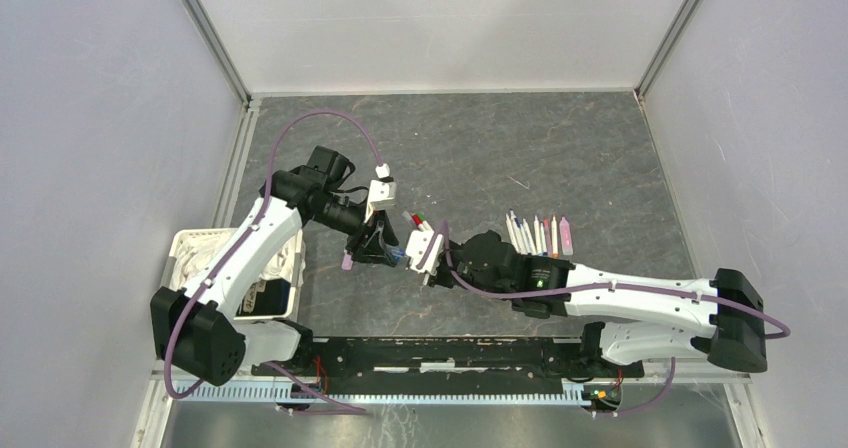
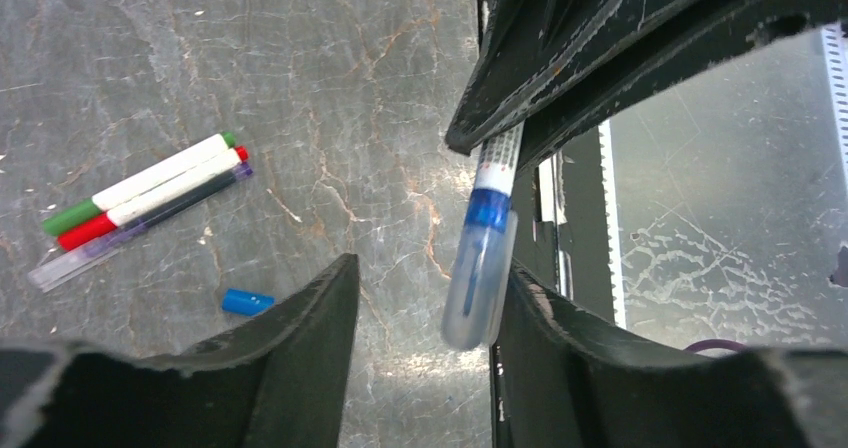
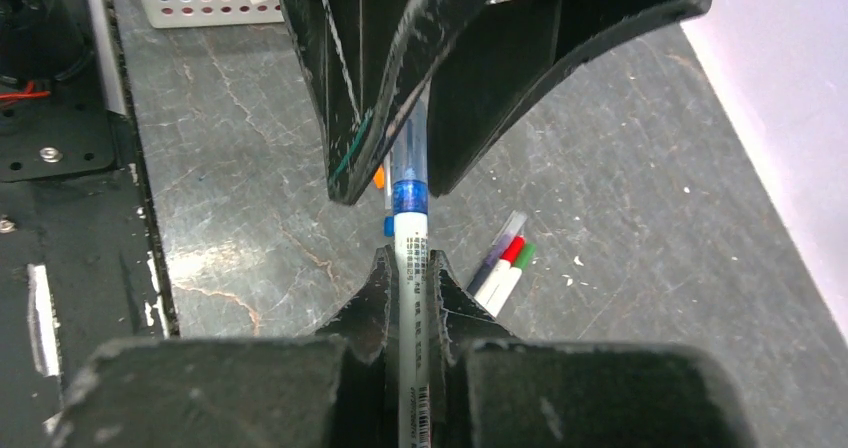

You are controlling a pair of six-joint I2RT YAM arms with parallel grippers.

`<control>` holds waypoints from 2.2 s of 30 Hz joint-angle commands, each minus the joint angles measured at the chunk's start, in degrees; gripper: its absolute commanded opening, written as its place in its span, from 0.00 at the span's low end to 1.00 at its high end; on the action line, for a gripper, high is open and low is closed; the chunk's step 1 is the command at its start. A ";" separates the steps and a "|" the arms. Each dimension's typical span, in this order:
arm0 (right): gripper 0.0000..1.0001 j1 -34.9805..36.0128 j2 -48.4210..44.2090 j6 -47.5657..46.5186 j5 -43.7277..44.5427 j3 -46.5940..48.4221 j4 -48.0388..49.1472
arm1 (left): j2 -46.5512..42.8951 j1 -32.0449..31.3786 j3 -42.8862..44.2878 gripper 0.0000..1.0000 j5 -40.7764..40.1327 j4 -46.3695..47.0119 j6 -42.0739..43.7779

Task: Open the pen caps

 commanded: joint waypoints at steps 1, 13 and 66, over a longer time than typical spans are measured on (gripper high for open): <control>0.00 2.82 2.42 -5.15 6.66 5.05 -0.22 | 0.83 -1.50 -0.47 0.54 1.73 1.25 -2.01; 0.00 6.50 5.53 -9.89 12.40 7.44 -1.32 | 3.16 -2.76 0.72 0.08 0.13 -4.06 3.58; 0.77 -22.50 18.12 29.53 -62.72 17.79 -14.52 | -6.21 -7.57 0.94 0.02 -21.40 -5.13 23.01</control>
